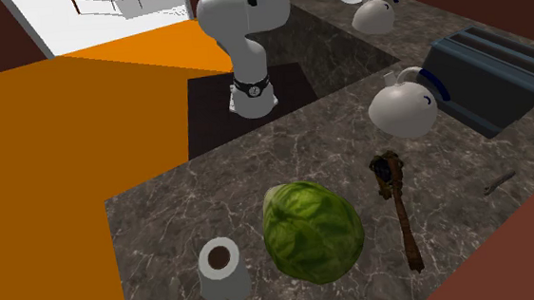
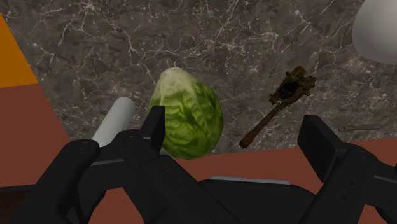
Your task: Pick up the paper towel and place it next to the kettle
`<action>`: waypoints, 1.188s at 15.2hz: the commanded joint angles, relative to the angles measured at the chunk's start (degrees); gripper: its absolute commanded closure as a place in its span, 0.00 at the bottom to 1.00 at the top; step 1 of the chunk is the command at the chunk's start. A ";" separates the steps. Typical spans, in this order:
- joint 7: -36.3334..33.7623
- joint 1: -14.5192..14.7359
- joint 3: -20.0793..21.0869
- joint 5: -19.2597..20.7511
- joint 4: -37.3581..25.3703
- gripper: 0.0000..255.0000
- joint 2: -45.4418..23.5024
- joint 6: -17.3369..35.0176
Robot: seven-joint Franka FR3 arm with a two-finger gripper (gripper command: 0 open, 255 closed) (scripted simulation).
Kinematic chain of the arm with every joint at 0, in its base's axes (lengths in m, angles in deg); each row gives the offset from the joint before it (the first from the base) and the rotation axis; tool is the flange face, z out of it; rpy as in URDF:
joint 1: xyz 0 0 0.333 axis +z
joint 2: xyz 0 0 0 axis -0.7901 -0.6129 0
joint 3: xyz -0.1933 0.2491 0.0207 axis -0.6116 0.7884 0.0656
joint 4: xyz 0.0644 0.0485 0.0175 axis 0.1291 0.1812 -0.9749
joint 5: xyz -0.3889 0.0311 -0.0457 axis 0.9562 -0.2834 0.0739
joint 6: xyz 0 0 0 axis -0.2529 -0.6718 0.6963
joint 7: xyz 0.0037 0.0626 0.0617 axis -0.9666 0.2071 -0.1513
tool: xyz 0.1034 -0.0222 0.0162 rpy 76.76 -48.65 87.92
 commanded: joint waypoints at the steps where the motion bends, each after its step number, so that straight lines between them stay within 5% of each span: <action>1: 0.00 0.00 0.00 0.00 0.00 0.00 0.00 0.00; 18: 6.04 -2.77 -6.54 1.96 -10.63 0.00 -33.82 18.81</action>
